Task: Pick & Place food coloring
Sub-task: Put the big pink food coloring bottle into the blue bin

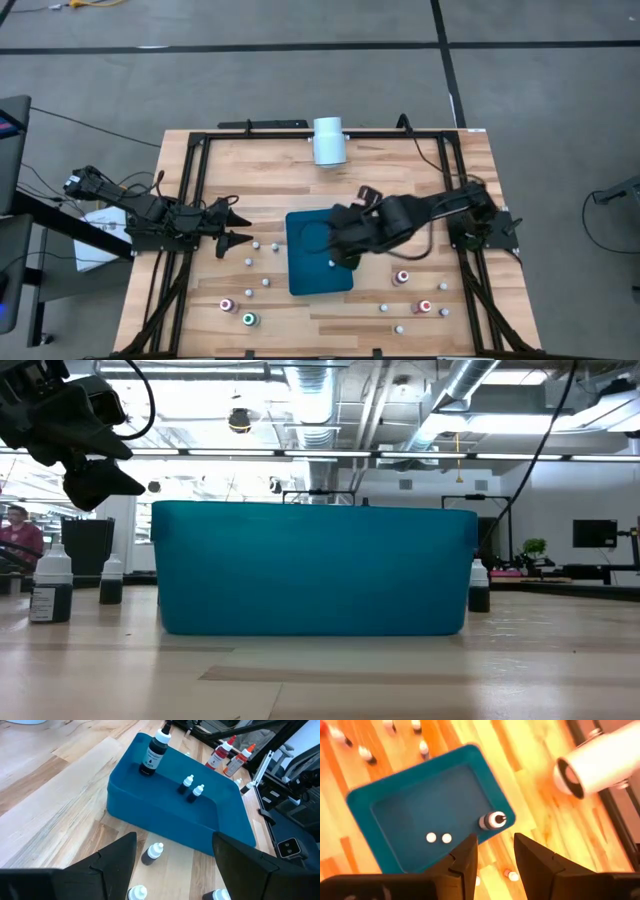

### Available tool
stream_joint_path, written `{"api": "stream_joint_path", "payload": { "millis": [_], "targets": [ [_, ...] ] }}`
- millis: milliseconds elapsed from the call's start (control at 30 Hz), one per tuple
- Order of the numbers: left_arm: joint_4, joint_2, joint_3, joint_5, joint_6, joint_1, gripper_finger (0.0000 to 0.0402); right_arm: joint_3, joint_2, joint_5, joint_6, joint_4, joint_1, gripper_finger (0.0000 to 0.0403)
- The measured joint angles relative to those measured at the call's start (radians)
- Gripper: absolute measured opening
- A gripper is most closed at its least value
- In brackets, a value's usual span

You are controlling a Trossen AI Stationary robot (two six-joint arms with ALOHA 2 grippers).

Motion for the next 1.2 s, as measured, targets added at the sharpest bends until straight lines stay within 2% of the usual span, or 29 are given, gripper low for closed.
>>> {"api": "stream_joint_path", "payload": {
  "millis": [133, 533, 767, 1200],
  "targets": [
    [0.000, 0.000, 0.000, 0.000, 0.000, 0.000, 0.0252, -0.031, -0.064, 0.014, -0.007, 0.001, -0.001, 0.0109],
    [0.006, 0.000, 0.000, 0.000, -0.002, 0.000, 0.0252, -0.304, -0.273, 0.085, 0.073, 0.000, 0.006, 0.0095],
    [0.009, 0.000, 0.000, 0.000, -0.007, 0.000, 0.0252, -0.451, -0.418, 0.113, 0.153, 0.017, 0.046, 0.0095],
    [0.024, 0.000, 0.000, -0.007, -0.018, 0.000, 0.0252, -0.781, -0.704, 0.209, 0.320, 0.173, 0.158, 0.0094]
  ]
}}
